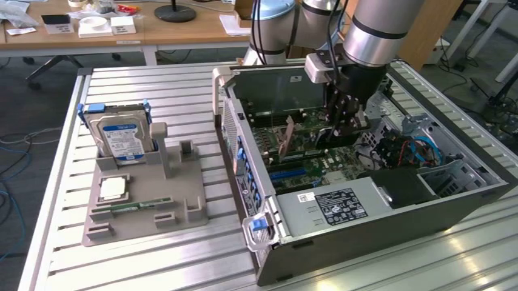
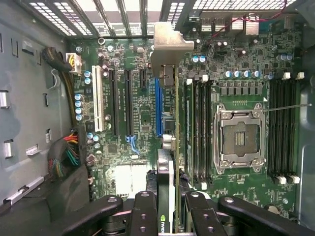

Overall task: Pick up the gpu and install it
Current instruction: 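Insert the gpu into the slot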

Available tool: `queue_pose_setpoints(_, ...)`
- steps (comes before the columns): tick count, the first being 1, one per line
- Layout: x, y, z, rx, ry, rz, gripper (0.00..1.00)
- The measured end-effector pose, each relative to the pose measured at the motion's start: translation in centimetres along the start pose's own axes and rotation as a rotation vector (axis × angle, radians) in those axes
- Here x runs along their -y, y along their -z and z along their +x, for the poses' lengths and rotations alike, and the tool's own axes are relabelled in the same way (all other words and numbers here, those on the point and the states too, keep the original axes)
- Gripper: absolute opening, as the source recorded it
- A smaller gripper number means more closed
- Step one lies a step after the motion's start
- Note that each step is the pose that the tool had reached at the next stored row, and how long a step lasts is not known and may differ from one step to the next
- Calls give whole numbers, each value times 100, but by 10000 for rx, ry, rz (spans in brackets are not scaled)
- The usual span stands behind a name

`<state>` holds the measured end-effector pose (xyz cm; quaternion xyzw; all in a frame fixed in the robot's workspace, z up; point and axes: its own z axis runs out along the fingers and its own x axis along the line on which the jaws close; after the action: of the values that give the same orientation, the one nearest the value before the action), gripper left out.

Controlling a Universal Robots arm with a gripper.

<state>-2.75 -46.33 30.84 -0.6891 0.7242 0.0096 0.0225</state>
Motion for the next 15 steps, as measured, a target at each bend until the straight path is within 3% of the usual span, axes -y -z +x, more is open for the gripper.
queue_pose_setpoints(10,-117,-57,17,-1,-1,0,27)
queue_pose_setpoints(15,-126,-69,18,-3,0,-1,27)
